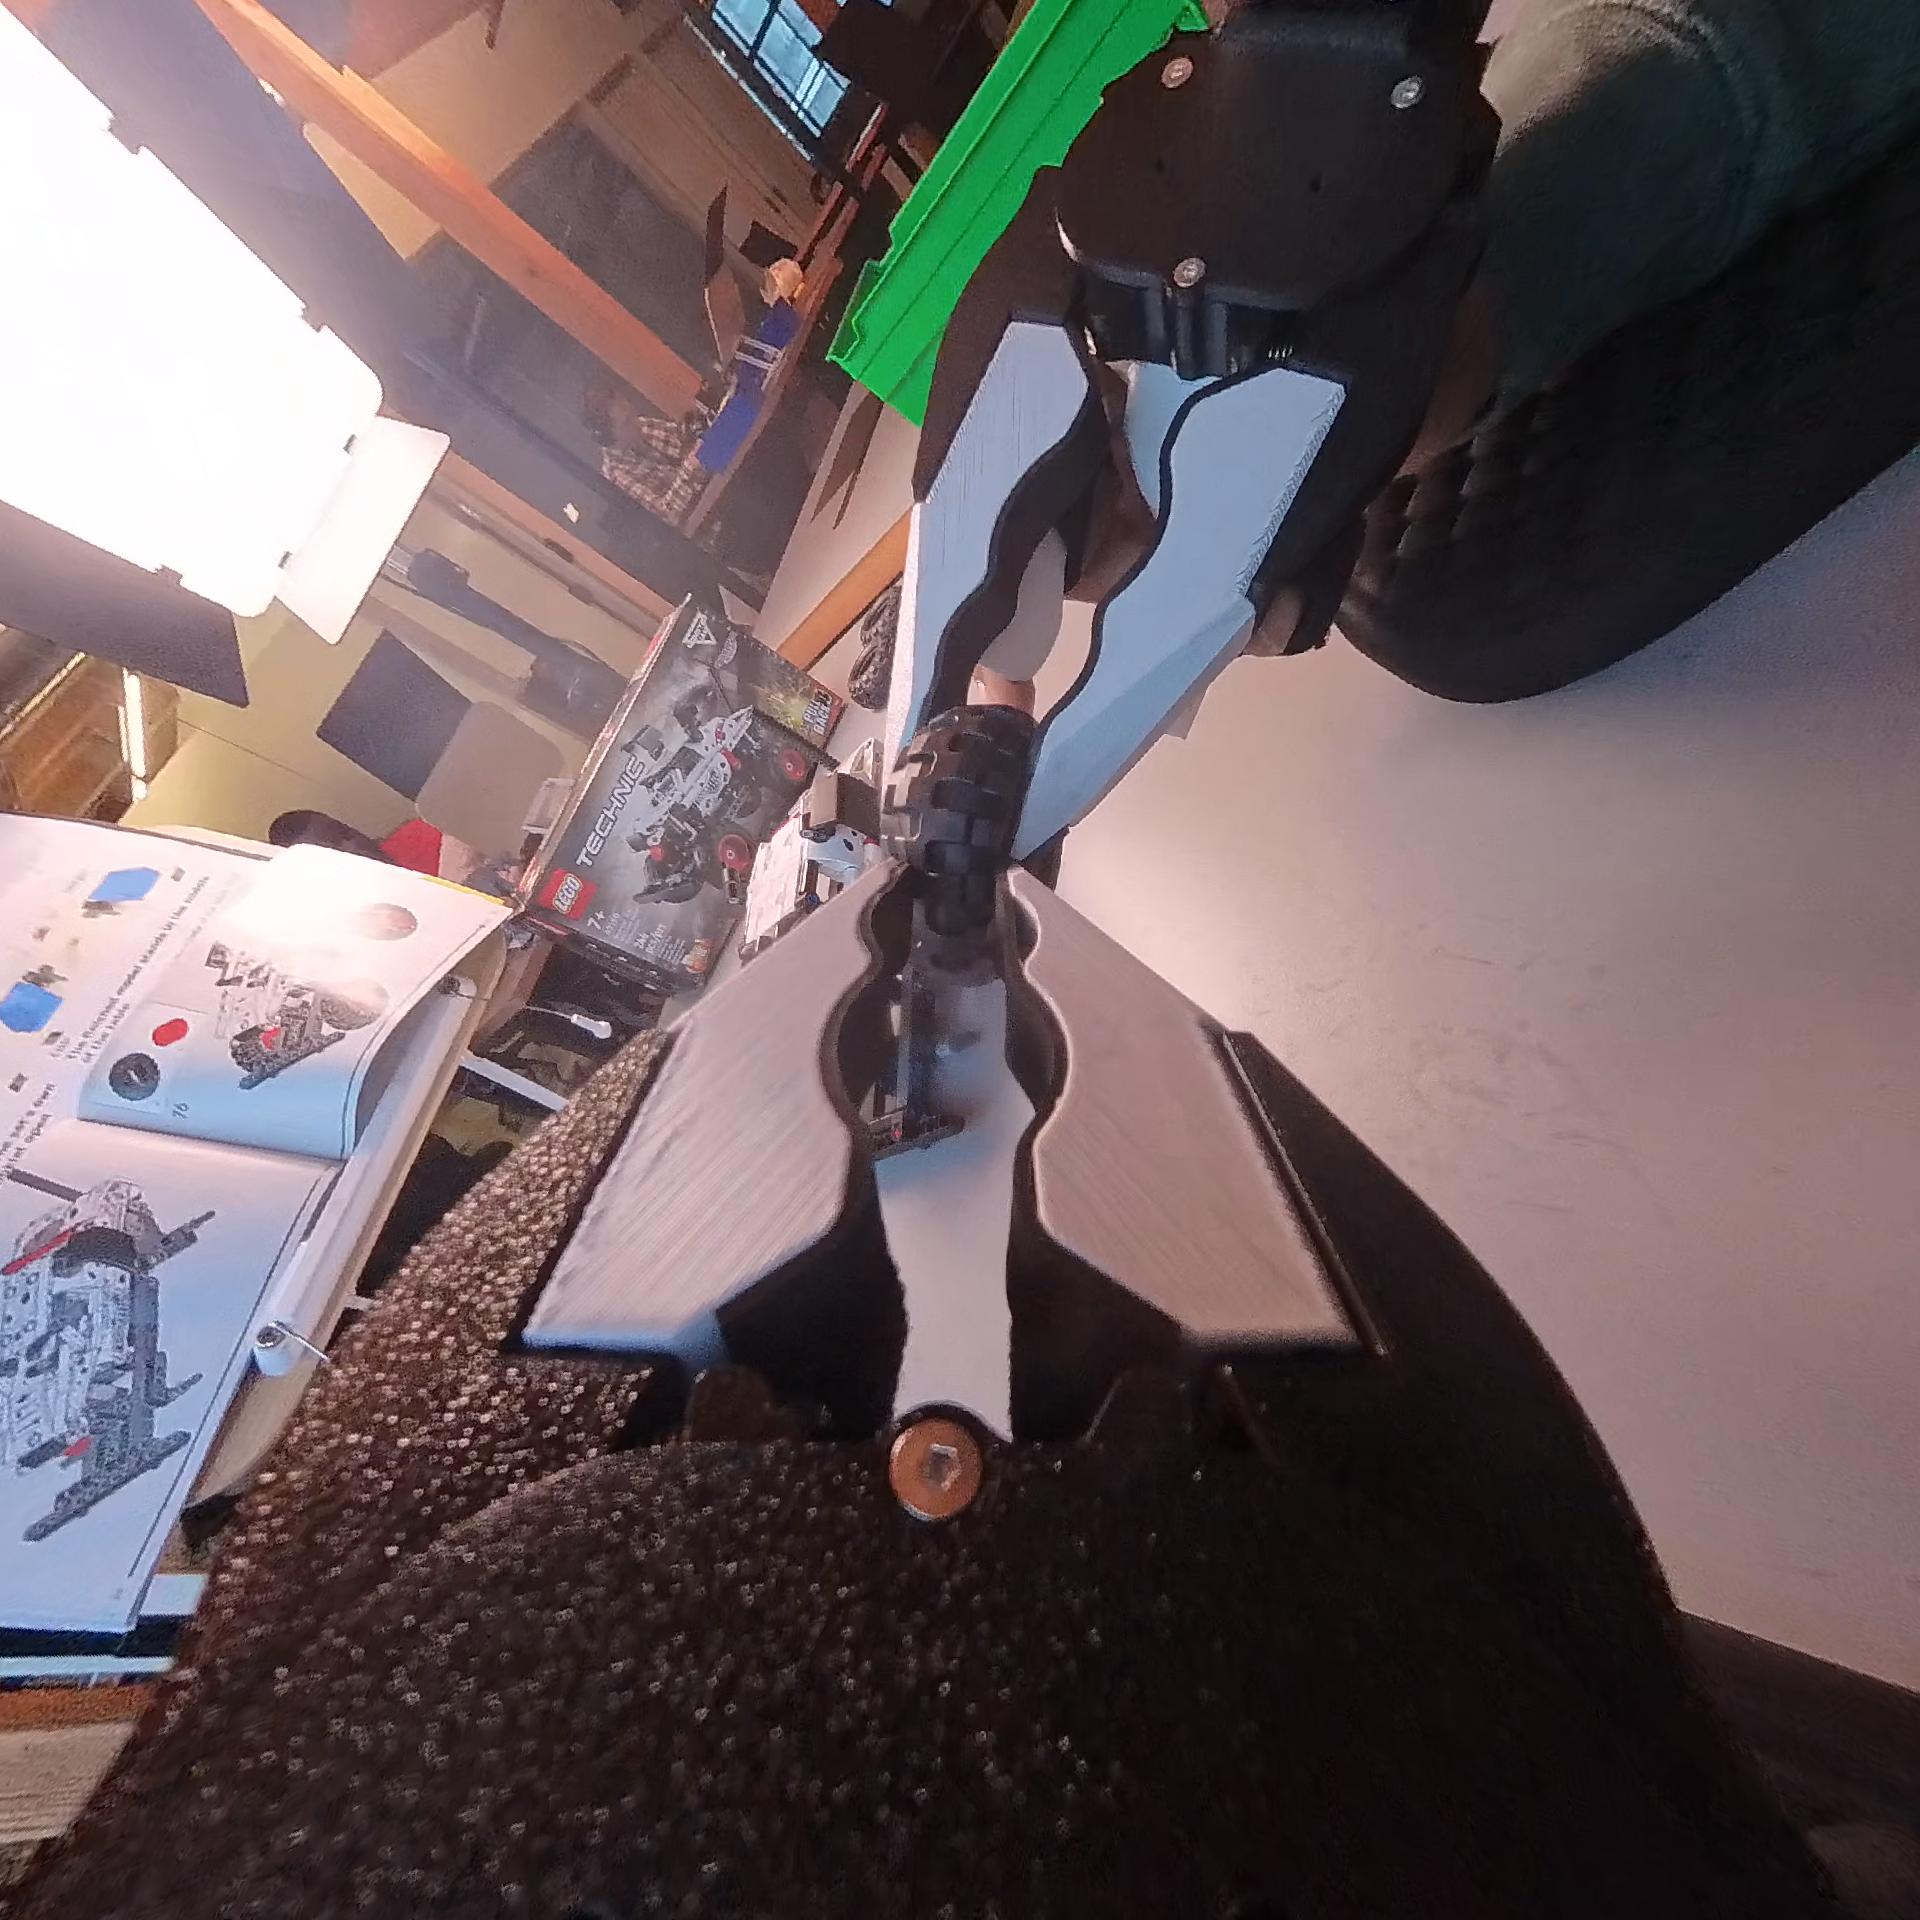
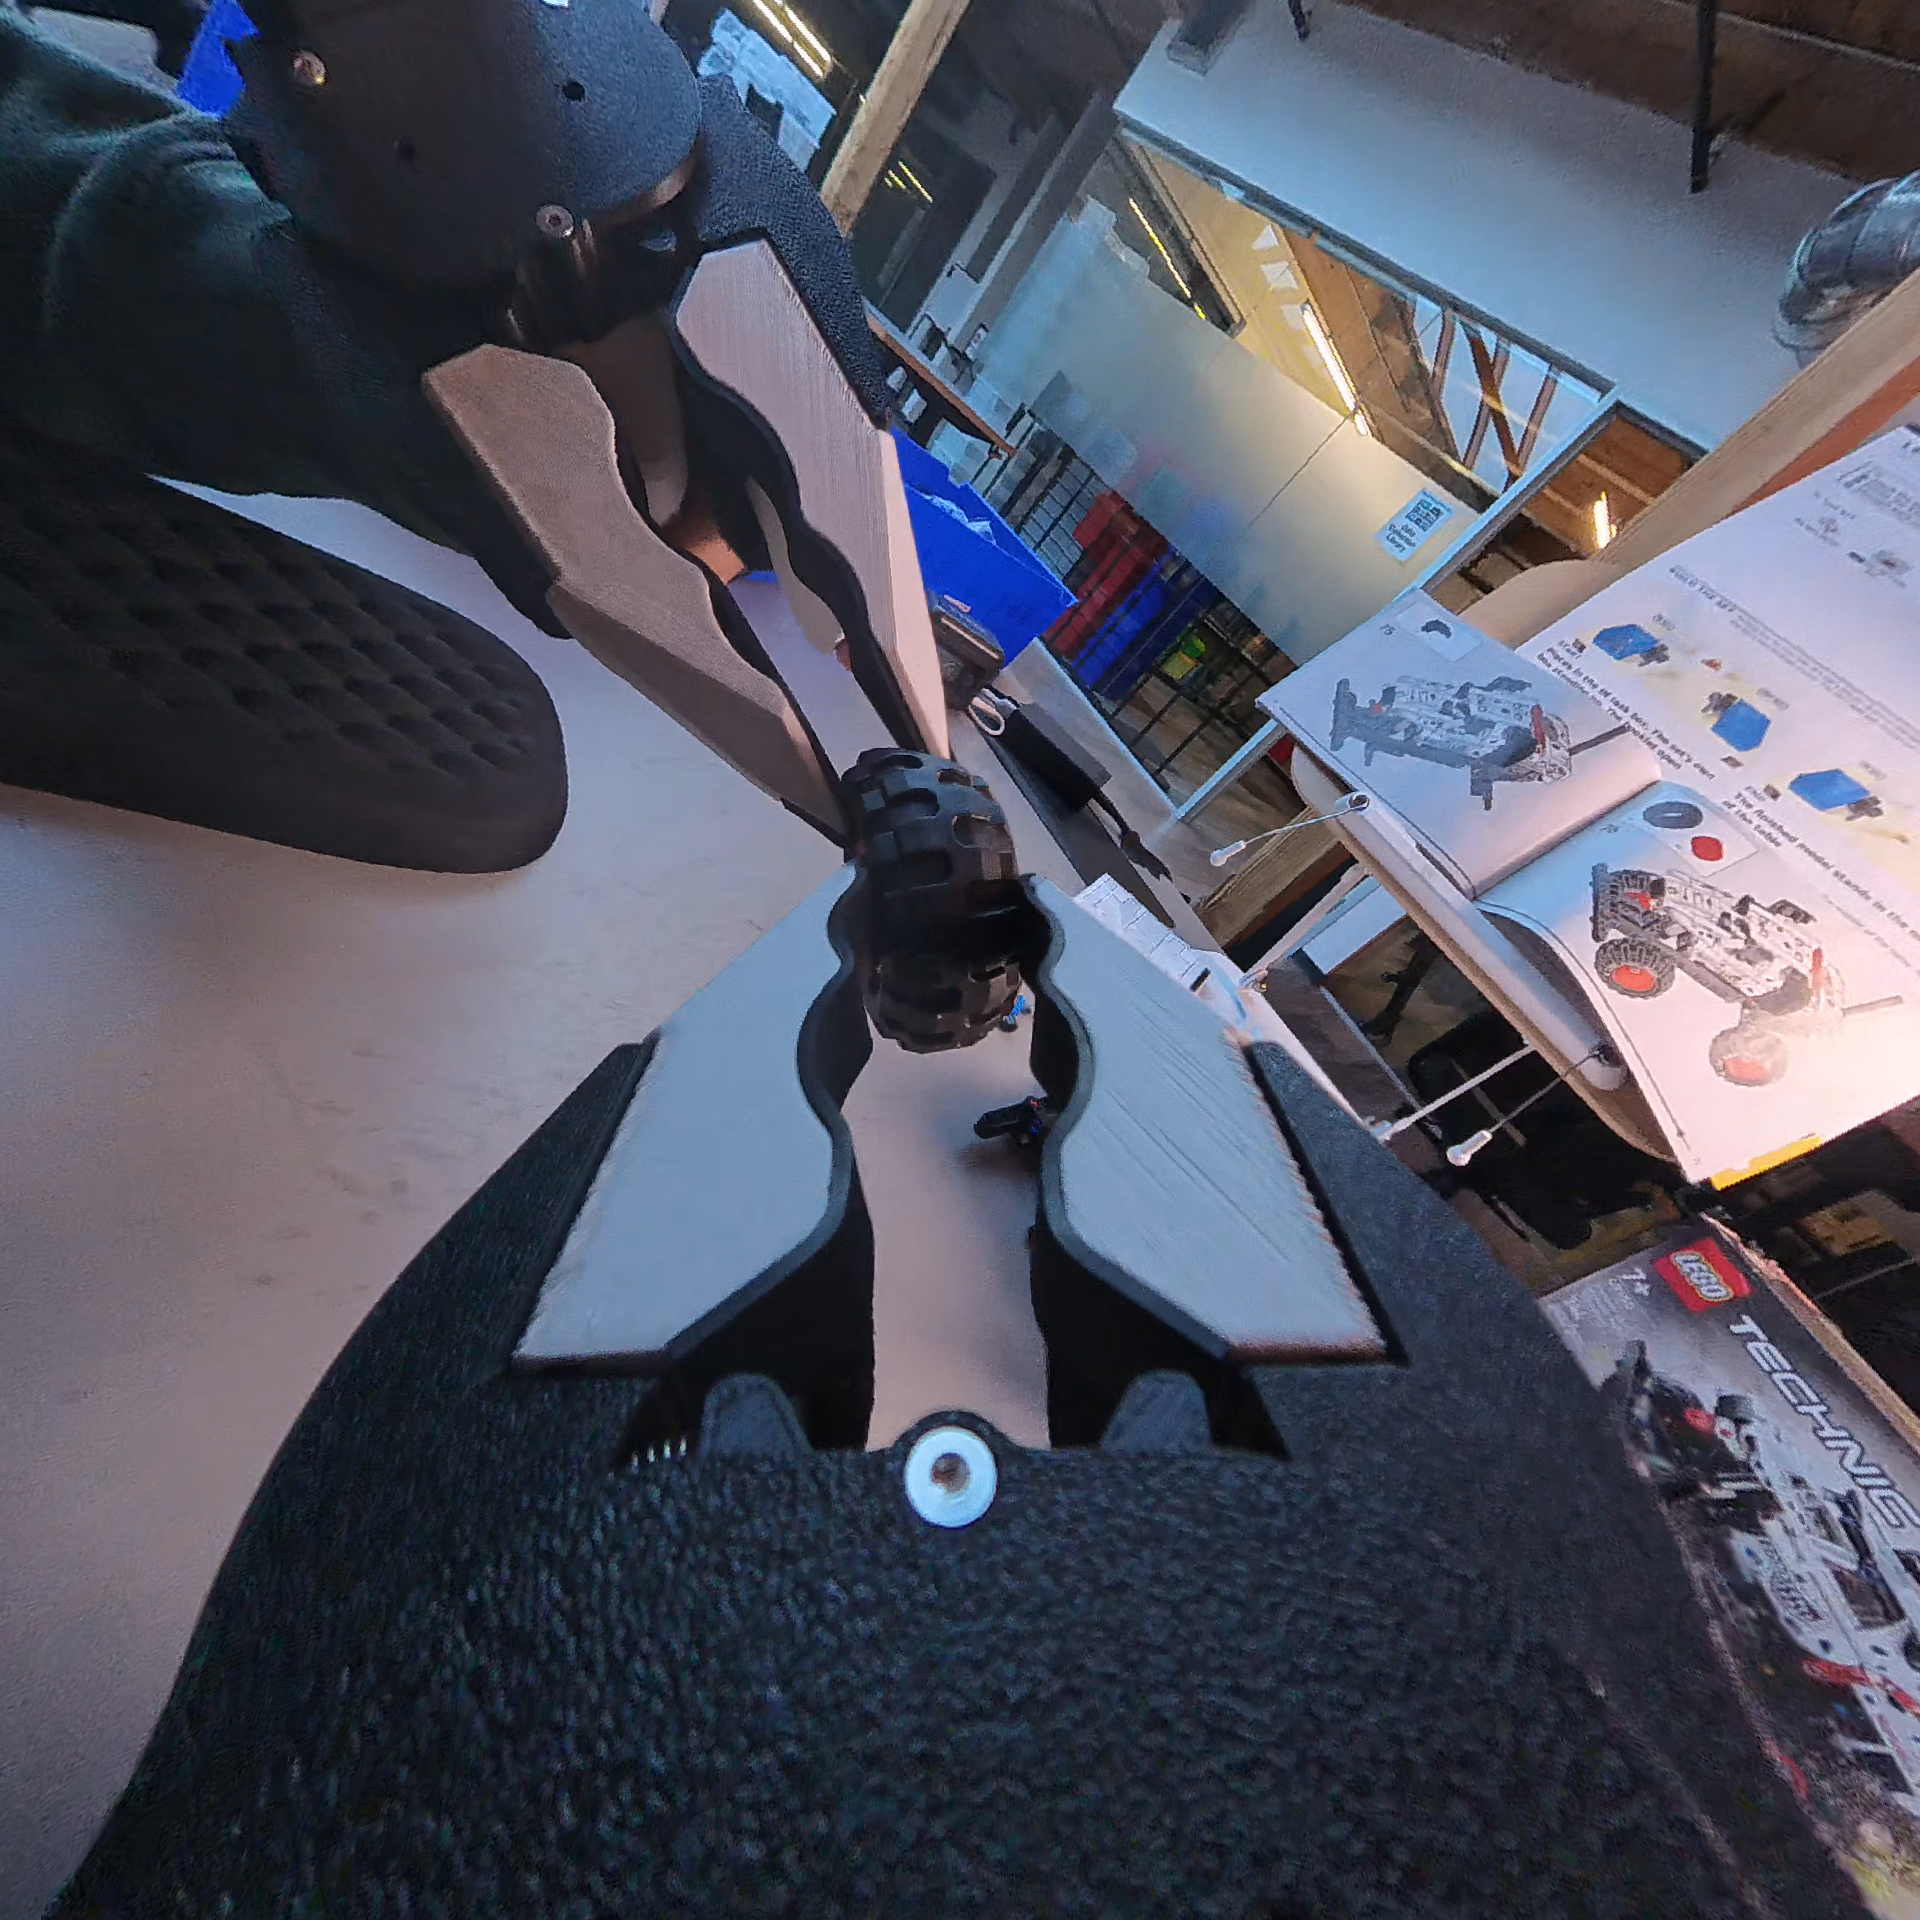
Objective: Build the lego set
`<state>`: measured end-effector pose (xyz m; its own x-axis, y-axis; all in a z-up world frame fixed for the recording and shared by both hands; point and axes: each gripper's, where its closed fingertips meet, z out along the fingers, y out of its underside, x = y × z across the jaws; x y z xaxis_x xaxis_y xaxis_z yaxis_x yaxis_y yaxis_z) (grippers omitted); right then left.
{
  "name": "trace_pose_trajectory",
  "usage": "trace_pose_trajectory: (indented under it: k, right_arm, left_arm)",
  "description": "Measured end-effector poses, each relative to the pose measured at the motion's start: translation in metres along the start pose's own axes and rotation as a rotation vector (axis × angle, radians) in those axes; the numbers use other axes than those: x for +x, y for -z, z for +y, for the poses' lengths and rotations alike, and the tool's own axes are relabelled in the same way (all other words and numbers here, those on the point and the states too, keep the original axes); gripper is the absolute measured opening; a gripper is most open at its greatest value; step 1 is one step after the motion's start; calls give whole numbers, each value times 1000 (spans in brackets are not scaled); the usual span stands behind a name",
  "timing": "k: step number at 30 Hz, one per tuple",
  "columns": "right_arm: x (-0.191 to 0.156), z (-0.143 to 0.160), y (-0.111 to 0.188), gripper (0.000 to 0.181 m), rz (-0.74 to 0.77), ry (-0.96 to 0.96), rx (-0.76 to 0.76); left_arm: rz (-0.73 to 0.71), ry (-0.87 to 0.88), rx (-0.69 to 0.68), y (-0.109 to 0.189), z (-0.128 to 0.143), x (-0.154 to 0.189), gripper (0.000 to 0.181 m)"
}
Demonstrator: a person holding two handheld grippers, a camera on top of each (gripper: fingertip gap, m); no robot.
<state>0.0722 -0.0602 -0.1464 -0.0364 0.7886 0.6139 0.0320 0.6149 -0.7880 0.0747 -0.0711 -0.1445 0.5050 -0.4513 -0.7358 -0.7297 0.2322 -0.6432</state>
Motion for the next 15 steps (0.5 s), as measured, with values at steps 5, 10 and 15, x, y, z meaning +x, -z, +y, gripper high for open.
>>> trace_pose_trajectory:
  k: [5,10,15]
  right_arm:
    - [2,4,-1,23,-6,-96,-24]
    - [-3,11,1,22,-61,-78,-44]
    - [-23,-3,5,24,-132,102,42]
  left_arm:
    - [42,149,15,-1,0,1,8]
    - [173,345,103,1,3,4,13]
    - [336,342,97,8,6,15,61]
